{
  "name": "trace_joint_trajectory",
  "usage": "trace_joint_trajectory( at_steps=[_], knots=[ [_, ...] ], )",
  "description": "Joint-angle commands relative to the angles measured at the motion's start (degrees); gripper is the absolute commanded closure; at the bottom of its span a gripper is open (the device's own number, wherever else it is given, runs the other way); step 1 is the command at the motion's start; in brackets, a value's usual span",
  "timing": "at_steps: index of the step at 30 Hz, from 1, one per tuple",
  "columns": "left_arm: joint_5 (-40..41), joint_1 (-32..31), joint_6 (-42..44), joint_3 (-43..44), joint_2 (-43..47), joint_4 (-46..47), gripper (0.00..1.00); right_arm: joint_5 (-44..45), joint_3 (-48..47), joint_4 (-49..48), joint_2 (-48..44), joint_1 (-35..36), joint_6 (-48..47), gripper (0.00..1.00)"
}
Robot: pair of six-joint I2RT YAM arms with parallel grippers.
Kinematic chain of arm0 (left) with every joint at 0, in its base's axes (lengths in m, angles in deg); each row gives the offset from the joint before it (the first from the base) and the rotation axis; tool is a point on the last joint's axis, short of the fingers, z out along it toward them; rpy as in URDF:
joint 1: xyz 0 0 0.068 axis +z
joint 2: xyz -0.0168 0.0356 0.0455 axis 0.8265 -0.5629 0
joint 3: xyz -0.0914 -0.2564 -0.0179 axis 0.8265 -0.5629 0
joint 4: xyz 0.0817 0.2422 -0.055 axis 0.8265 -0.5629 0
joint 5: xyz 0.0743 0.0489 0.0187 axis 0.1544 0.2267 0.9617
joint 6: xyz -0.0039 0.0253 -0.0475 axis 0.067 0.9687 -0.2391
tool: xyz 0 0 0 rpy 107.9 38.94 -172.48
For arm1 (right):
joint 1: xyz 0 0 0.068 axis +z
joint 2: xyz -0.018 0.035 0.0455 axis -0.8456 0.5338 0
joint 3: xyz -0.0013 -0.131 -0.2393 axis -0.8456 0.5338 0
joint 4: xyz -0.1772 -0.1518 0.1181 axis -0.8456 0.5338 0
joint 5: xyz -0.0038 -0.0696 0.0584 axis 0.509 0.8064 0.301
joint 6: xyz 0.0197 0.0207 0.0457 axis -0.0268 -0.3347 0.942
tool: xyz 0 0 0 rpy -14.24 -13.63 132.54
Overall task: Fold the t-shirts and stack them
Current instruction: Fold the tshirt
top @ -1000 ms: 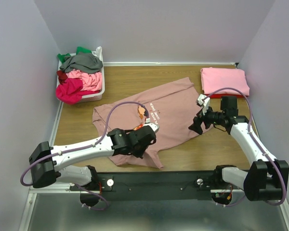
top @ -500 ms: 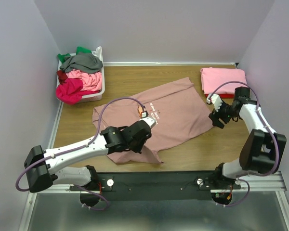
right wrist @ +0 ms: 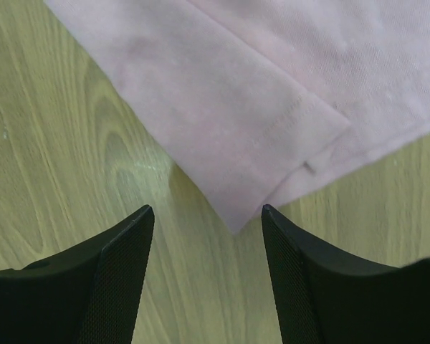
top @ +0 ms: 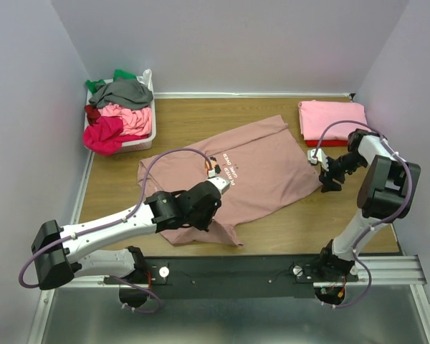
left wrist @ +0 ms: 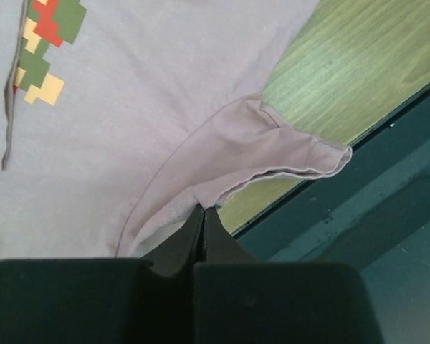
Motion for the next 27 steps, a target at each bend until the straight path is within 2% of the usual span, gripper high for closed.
trace_joint_trajectory(
  at_steps=[1, 8, 17, 27],
  knots=[
    [-3.26, 0.31, -1.96, -1.83, 2.74, 1.25, 1.0, -5.2, -3.26, 6.83, 3.25, 0.36, -6.48, 0.32],
    [-6.08, 0.23, -3.99, -5.17, 4.33, 2.65, 1.0, -5.38, -7.57, 7.18, 7.91, 1.06, -5.86, 0.33],
    [-6.43, 0.23, -4.34, -5.35, 4.15, 2.48, 1.0, -4.32, -10.2, 7.53, 11.17, 1.5, -5.69, 0.36],
    [-6.6, 0.23, -4.87, -6.4, 5.47, 2.04, 1.0, 0.51, -6.34, 5.77, 10.47, 1.5, -5.34, 0.47]
  ],
)
